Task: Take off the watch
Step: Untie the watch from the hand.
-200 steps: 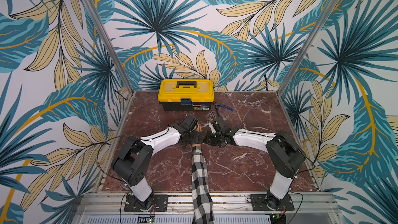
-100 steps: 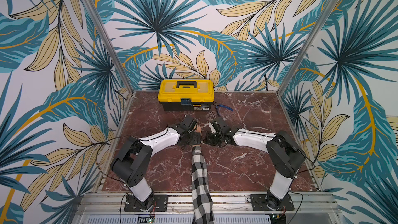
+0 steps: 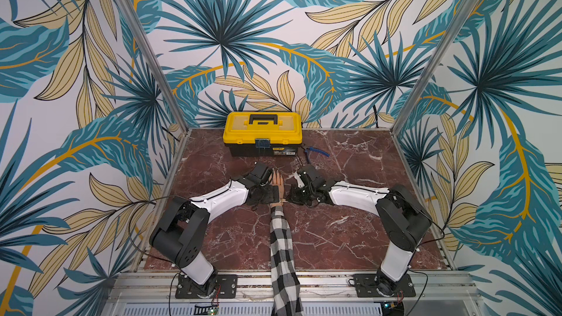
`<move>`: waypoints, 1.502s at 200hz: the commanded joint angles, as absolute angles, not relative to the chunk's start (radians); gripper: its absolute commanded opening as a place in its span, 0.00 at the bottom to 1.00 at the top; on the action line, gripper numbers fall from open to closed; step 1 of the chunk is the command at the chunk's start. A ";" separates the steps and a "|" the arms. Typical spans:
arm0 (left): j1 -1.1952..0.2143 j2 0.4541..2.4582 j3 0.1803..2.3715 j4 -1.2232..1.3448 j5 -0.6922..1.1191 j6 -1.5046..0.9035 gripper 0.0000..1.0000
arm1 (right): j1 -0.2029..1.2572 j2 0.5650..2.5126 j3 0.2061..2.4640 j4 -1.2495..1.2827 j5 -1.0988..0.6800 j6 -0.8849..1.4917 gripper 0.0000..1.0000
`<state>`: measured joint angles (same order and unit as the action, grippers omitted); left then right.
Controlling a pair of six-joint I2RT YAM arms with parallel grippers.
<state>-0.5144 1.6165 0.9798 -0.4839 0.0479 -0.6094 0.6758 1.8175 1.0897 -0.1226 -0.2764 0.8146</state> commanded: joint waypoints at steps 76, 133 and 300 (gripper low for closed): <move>-0.484 1.573 0.953 -0.497 0.053 -0.597 0.93 | 0.679 1.715 1.213 -0.261 -0.317 0.791 0.26; -0.462 1.546 0.926 -0.496 0.055 -0.591 0.93 | 0.669 1.641 1.115 -0.228 -0.271 0.817 0.33; -0.462 1.567 0.927 -0.491 0.047 -0.589 0.93 | 0.645 1.829 0.818 0.532 -0.423 1.179 0.38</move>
<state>-0.4656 1.5688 0.9279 -0.4877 0.0517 -0.5995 0.6479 1.7992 0.8436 0.4435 -0.3985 1.1294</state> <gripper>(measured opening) 0.926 0.380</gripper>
